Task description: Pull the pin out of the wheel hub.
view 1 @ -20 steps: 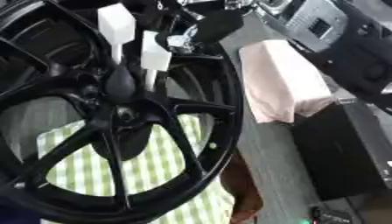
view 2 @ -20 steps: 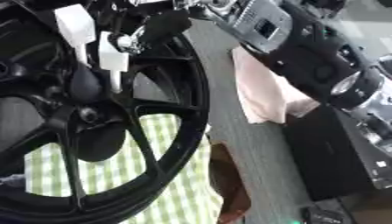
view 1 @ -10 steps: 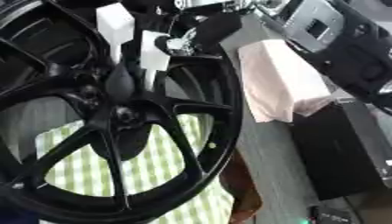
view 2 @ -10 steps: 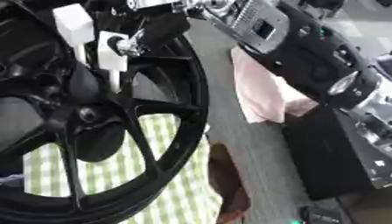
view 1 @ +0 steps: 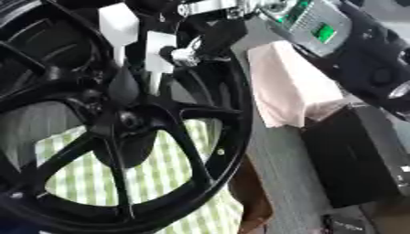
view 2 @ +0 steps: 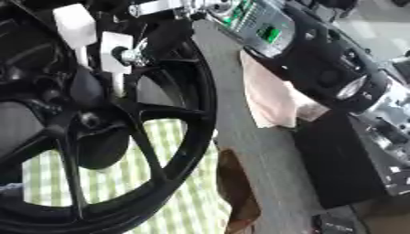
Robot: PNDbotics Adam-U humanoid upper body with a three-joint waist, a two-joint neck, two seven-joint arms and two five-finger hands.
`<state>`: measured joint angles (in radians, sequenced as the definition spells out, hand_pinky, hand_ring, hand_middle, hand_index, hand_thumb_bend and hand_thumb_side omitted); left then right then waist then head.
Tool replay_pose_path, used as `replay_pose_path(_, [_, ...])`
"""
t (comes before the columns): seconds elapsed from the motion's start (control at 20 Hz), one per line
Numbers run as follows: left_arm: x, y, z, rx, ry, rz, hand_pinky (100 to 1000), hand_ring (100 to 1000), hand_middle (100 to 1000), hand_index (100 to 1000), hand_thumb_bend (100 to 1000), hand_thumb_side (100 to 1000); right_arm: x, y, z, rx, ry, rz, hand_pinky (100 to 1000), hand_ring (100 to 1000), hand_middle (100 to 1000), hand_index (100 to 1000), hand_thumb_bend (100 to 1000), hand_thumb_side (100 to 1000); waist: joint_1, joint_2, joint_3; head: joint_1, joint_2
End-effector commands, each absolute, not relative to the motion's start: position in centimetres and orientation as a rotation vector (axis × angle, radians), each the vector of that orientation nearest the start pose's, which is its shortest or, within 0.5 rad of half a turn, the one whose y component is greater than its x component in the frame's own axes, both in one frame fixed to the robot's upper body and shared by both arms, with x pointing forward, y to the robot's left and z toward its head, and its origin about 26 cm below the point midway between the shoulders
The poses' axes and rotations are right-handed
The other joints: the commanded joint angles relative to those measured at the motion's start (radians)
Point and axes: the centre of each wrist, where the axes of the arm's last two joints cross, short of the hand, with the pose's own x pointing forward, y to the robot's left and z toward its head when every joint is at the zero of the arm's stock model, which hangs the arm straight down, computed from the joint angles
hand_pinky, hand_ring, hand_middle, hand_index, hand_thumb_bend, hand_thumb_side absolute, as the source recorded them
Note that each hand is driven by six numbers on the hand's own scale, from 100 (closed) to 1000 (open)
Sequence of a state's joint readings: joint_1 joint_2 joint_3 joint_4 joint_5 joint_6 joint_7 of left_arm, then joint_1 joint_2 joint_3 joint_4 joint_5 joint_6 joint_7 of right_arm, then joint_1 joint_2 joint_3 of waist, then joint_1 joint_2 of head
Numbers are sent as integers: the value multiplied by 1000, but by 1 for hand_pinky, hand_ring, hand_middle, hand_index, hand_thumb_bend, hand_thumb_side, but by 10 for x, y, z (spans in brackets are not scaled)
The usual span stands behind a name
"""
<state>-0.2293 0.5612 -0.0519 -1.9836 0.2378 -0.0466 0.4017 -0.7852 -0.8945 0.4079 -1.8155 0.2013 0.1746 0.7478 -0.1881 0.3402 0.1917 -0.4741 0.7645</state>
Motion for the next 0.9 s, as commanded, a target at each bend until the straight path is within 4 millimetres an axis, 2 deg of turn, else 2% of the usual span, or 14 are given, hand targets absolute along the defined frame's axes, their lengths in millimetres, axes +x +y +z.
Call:
replay_pose_path(0.05, [291,289,203,257,-2273,-64,867,628,601,750,394,612,340,-249,313,-492,-1424,1802,1000,1000,851,962,100,677,7,-13,2,-5,5])
replay_pose_path(0.25, [291,288,203,256,-2274,-64,867,628,601,750,395,609,345,-252,311,-496,-1407,1817,1000,1000,850,963,100,627,6,-9,4,-7,5])
replay_pose_path(0.4, [291,288,203,253,-2274,-66,867,628,601,750,392,615,349,-254,310,-500,-1398,1818,1000,1000,843,957,100,657,6,-7,6,-9,5])
replay_pose_path(0.75, [292,288,204,254,-2276,-69,868,629,601,750,389,617,351,-252,310,-453,-1409,1820,1000,1000,633,816,100,745,6,-2,9,-9,5])
replay_pose_path(0.85, [291,288,204,255,-2276,-67,868,629,601,750,388,617,351,-252,311,-433,-1421,1807,1000,1000,613,800,100,752,7,-2,9,-8,5])
replay_pose_path(0.9, [291,288,204,256,-2275,-66,868,629,601,750,388,617,351,-252,312,-424,-1432,1799,992,1000,556,747,100,770,7,-2,9,-8,5])
